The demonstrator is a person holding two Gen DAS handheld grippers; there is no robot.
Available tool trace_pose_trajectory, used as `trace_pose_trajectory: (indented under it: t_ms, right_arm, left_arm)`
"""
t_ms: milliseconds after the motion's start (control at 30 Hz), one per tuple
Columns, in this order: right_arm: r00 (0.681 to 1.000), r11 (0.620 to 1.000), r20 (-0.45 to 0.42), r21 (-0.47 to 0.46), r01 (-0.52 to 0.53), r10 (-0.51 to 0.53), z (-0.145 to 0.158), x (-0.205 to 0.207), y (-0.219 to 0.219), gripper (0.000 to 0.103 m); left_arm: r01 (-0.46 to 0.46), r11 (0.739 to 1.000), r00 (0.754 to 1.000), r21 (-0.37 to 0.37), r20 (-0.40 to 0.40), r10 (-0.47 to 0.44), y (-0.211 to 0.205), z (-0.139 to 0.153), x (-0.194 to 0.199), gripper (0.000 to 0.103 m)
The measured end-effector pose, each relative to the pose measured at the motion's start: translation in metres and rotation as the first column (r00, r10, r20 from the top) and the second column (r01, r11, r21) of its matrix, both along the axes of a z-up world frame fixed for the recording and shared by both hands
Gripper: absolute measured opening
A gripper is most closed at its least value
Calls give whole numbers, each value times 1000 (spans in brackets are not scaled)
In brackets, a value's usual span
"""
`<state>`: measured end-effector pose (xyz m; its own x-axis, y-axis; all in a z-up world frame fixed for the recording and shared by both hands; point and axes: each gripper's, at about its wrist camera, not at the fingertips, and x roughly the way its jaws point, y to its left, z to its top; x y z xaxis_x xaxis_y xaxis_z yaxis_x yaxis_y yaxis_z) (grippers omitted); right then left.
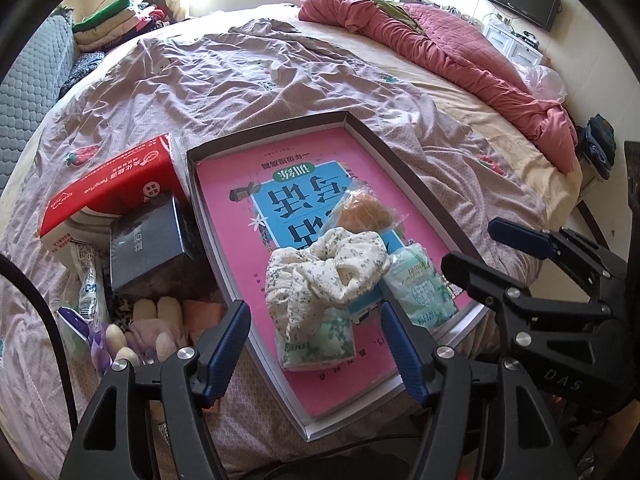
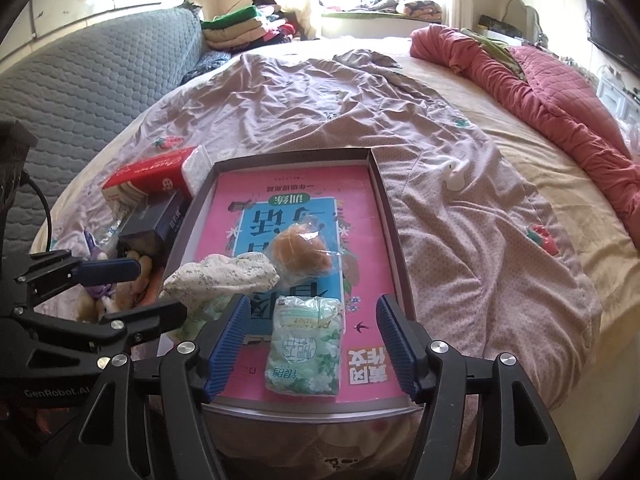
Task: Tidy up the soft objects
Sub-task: 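Raise both open tools up and away from the pink tray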
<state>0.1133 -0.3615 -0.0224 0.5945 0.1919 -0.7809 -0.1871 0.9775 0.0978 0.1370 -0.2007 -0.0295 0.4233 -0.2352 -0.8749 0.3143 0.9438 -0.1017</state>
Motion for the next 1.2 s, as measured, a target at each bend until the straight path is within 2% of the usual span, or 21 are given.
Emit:
trace_pose_trajectory:
  t_ms: [333, 467, 867, 1200]
  right_arm:
    - [1000, 1000, 13, 8, -2, 2, 9, -7, 1, 71]
    - [1000, 1000, 29, 4, 0, 0, 17, -10, 3, 74]
    - [994, 1000, 112, 22, 8, -10, 49, -30, 19, 75]
    - [988, 999, 153, -2, -33, 33, 69, -44, 51, 77]
  left_arm:
    - [4, 1000, 1000, 7, -2, -4, 5, 2, -11, 67]
    - [-2, 1000, 1000, 7, 28, 2, 9, 12, -17, 68]
    - [-75, 997, 991, 2, 115, 74, 40, 45, -33, 81]
    - [-109, 994, 982, 7, 158, 107, 65, 60, -49, 82]
